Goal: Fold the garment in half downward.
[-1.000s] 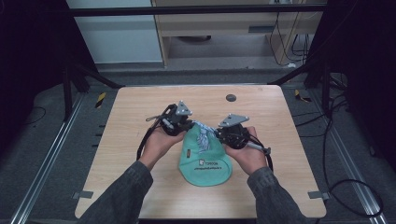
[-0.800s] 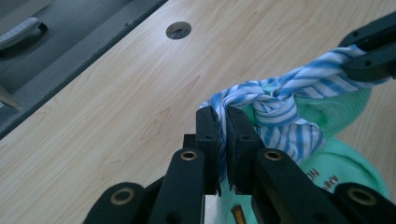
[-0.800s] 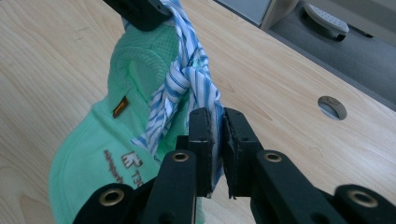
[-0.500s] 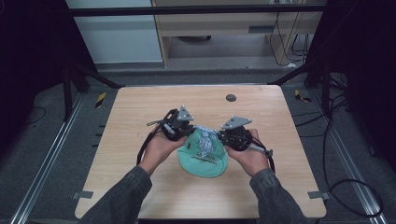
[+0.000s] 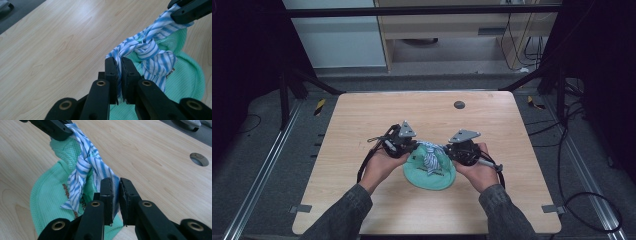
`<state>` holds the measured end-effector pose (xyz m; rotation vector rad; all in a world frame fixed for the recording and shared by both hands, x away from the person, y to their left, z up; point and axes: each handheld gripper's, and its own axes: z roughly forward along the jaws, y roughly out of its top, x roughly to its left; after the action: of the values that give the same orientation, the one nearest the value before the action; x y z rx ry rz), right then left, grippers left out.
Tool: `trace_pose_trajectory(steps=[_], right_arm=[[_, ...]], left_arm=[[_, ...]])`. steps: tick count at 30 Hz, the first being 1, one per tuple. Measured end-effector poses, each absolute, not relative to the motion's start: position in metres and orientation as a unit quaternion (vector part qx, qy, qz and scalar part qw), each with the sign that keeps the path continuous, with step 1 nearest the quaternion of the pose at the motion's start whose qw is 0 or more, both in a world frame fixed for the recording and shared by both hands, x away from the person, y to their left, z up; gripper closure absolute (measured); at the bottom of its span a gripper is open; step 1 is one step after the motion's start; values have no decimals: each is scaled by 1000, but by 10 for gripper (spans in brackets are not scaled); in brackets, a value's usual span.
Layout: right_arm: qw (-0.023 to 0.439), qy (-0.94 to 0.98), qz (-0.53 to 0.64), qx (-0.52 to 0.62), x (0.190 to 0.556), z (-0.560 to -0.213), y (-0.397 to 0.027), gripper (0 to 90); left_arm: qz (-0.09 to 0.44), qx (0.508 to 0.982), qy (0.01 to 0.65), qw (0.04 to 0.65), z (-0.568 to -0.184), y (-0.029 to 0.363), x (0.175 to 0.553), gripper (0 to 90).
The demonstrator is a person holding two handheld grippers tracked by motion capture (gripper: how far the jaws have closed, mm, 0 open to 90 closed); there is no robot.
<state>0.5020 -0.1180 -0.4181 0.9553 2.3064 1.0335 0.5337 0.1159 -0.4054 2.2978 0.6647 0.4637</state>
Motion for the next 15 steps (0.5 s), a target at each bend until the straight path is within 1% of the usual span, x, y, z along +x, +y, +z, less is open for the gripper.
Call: trace_pose_trajectory(steps=[2,15], right_arm=[[216,835,373,342,500,-421,-117,817],[202,836,374,346,496,-431,-116,817]], left_arm=[[179,889,252,338,-410,117,532,844],[169,890,252,340,-423,120,528,843]])
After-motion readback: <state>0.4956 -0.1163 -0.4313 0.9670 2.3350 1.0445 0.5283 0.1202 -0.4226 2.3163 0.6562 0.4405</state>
